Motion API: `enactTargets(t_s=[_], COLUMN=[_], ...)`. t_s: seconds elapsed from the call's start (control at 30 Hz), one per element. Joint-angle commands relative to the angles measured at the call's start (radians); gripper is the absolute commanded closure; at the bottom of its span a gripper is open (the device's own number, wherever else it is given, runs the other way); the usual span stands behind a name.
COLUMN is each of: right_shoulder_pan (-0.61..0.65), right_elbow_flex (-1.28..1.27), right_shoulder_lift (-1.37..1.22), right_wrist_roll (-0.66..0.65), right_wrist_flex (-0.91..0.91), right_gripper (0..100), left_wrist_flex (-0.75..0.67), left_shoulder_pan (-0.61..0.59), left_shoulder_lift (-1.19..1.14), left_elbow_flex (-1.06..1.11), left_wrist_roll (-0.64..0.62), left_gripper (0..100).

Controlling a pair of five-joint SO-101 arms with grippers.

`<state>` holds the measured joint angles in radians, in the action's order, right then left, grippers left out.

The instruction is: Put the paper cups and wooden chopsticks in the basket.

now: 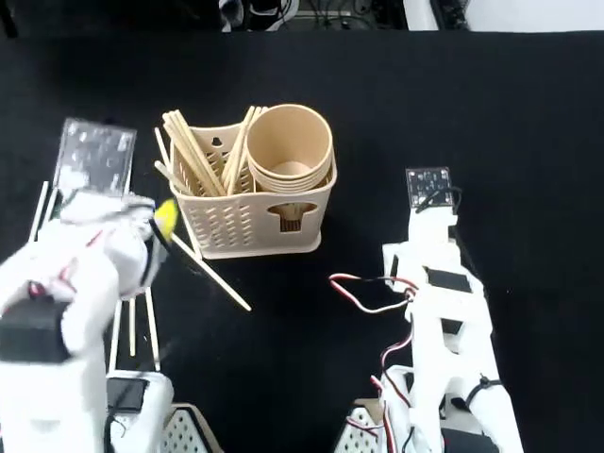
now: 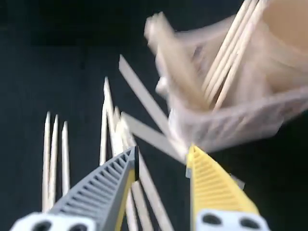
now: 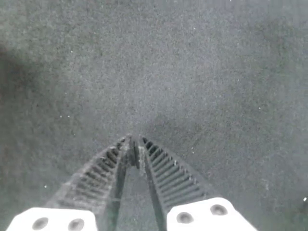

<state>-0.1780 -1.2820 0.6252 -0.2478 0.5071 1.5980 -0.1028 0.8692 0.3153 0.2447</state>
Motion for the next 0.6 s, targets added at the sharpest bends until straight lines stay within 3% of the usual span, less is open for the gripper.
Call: enactTargets(t_s=[0.0,0.47,0.57], right_shoulder_pan=[0.009,0.012,0.012], right_elbow_flex=[0.001,-0.018,-0.018], right_shoulder_lift=[-0.002,0.002,0.002], right_wrist_roll=[-0.037,-0.061,-0.060], right_wrist_flex=[-0.015,-0.011,-0.009], right_gripper=[98.6,98.6,98.6], left_wrist_flex=[0.164,0.149,0.064], left_shoulder_pan=[-0.120,-0.506,-0.587], left_shoulder_lift=[-0.117,-0.135,-0.135], left_elbow_flex=[-0.116,0.255,0.335], left_wrist_roll=[0.109,0.560,0.611], left_gripper=[82,82,82])
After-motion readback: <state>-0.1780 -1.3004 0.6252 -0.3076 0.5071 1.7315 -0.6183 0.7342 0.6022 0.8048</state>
